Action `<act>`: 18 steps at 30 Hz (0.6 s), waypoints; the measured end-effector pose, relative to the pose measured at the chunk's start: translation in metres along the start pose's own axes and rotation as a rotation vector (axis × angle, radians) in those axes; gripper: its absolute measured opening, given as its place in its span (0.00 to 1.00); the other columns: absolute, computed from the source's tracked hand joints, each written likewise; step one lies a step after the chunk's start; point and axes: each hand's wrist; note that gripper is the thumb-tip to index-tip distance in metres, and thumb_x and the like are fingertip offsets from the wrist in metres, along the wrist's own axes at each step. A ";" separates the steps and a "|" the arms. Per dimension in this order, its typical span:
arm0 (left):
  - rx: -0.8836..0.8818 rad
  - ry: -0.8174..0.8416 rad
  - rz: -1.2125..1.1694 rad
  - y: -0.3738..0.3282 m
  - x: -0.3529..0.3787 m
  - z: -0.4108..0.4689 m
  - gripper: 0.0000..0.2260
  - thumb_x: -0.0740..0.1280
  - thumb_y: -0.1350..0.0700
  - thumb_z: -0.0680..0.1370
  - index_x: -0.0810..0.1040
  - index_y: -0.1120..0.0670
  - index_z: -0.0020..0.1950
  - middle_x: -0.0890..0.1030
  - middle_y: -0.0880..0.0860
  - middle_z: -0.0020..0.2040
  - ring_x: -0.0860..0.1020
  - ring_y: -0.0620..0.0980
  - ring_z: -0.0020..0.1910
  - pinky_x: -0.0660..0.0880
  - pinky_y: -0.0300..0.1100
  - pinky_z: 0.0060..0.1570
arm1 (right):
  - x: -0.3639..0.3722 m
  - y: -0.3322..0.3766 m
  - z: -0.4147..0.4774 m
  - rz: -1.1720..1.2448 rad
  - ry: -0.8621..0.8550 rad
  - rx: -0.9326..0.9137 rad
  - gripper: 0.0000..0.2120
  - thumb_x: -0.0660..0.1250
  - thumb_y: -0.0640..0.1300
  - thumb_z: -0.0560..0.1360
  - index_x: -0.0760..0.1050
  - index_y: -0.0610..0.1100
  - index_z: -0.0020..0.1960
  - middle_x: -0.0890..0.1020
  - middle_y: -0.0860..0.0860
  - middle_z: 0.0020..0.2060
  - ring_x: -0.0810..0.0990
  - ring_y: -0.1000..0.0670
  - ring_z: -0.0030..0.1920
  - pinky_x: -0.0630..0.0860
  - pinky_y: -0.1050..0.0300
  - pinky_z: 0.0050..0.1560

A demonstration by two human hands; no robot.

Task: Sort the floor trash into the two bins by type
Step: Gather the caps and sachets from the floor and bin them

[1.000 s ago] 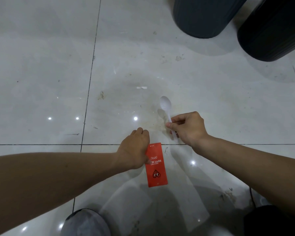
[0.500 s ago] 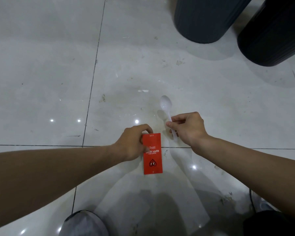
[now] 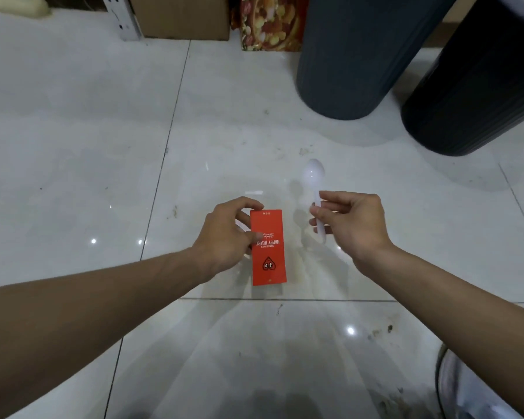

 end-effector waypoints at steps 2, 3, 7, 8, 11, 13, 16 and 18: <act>0.031 -0.014 -0.032 -0.018 0.005 0.009 0.18 0.72 0.68 0.72 0.78 0.50 0.56 0.79 0.54 0.45 0.83 0.52 0.33 0.82 0.46 0.36 | -0.014 0.013 0.008 0.038 -0.033 -0.045 0.16 0.74 0.33 0.71 0.80 0.39 0.58 0.83 0.44 0.46 0.86 0.46 0.37 0.83 0.49 0.47; 0.047 -0.017 -0.046 -0.027 0.008 0.013 0.18 0.72 0.68 0.72 0.78 0.50 0.56 0.78 0.54 0.46 0.83 0.52 0.34 0.81 0.45 0.35 | -0.021 0.019 0.012 0.055 -0.045 -0.066 0.16 0.74 0.33 0.71 0.80 0.39 0.58 0.83 0.45 0.45 0.86 0.46 0.37 0.83 0.48 0.47; 0.119 -0.026 -0.087 -0.067 0.024 0.029 0.18 0.72 0.69 0.72 0.78 0.50 0.56 0.79 0.56 0.46 0.83 0.52 0.35 0.81 0.45 0.34 | -0.049 0.040 0.026 0.078 -0.091 -0.143 0.17 0.75 0.34 0.71 0.80 0.39 0.58 0.84 0.48 0.44 0.86 0.47 0.37 0.83 0.48 0.47; 0.138 -0.029 -0.092 -0.078 0.029 0.032 0.18 0.72 0.69 0.72 0.78 0.50 0.55 0.79 0.55 0.46 0.83 0.53 0.35 0.81 0.46 0.34 | -0.058 0.045 0.029 0.078 -0.103 -0.166 0.17 0.74 0.34 0.71 0.80 0.39 0.59 0.84 0.48 0.44 0.86 0.47 0.37 0.83 0.48 0.46; 0.194 -0.023 -0.107 -0.112 0.047 0.042 0.17 0.72 0.69 0.72 0.78 0.50 0.54 0.79 0.56 0.45 0.83 0.52 0.36 0.81 0.45 0.34 | -0.087 0.059 0.039 0.084 -0.145 -0.220 0.17 0.74 0.34 0.71 0.80 0.39 0.59 0.84 0.49 0.43 0.85 0.48 0.36 0.83 0.50 0.45; 0.231 -0.009 -0.105 -0.135 0.059 0.050 0.17 0.72 0.68 0.72 0.78 0.50 0.55 0.79 0.56 0.45 0.83 0.52 0.37 0.81 0.45 0.34 | -0.109 0.067 0.045 0.090 -0.169 -0.251 0.17 0.74 0.34 0.71 0.80 0.39 0.59 0.84 0.50 0.42 0.85 0.49 0.36 0.83 0.53 0.43; 0.280 0.009 -0.078 -0.170 0.077 0.061 0.17 0.73 0.65 0.73 0.77 0.50 0.58 0.79 0.54 0.46 0.84 0.51 0.39 0.81 0.44 0.34 | -0.144 0.079 0.056 0.099 -0.201 -0.296 0.16 0.74 0.34 0.71 0.80 0.38 0.59 0.84 0.47 0.43 0.85 0.49 0.36 0.83 0.54 0.41; 0.318 0.012 -0.068 -0.192 0.091 0.068 0.17 0.73 0.65 0.73 0.77 0.50 0.58 0.78 0.53 0.45 0.84 0.51 0.39 0.81 0.42 0.34 | -0.167 0.087 0.064 0.128 -0.225 -0.308 0.16 0.74 0.34 0.71 0.80 0.38 0.59 0.85 0.46 0.44 0.85 0.49 0.37 0.83 0.52 0.43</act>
Point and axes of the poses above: each hand's wrist, its own z-axis towards the middle knuckle, its own x-axis out of the palm, y = z × x
